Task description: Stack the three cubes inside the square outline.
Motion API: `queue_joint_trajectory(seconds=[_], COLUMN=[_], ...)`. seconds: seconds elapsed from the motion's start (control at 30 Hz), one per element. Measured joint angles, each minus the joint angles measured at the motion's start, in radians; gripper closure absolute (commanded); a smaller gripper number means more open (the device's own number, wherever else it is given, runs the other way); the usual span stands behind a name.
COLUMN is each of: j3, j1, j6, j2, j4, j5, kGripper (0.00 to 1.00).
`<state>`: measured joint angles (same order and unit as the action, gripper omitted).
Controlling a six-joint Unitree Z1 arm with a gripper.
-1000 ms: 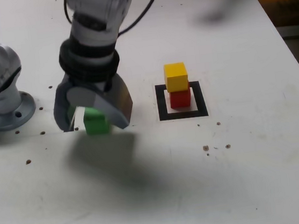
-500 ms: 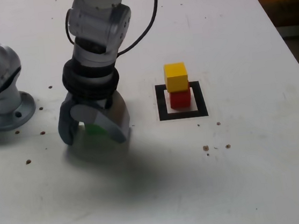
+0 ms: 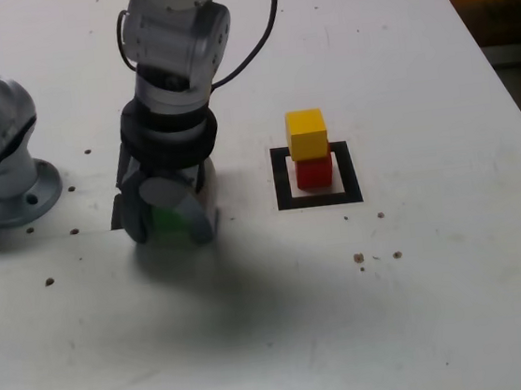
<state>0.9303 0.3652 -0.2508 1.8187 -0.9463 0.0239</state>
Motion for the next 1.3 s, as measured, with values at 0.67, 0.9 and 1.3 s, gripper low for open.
queue_joint_trajectory(seconds=[0.67, 0.9, 1.3], j3=[0.508, 0.741, 1.022], j1=[-0.106, -0.137, -0.197], j6=[0.123, 0.150, 0.154], j2=[-0.034, 0.084, 0.135], j4=[-0.580, -0.674, -0.678], j5=[-0.144, -0.139, -0.115], kGripper=[0.97, 0.99, 0.98])
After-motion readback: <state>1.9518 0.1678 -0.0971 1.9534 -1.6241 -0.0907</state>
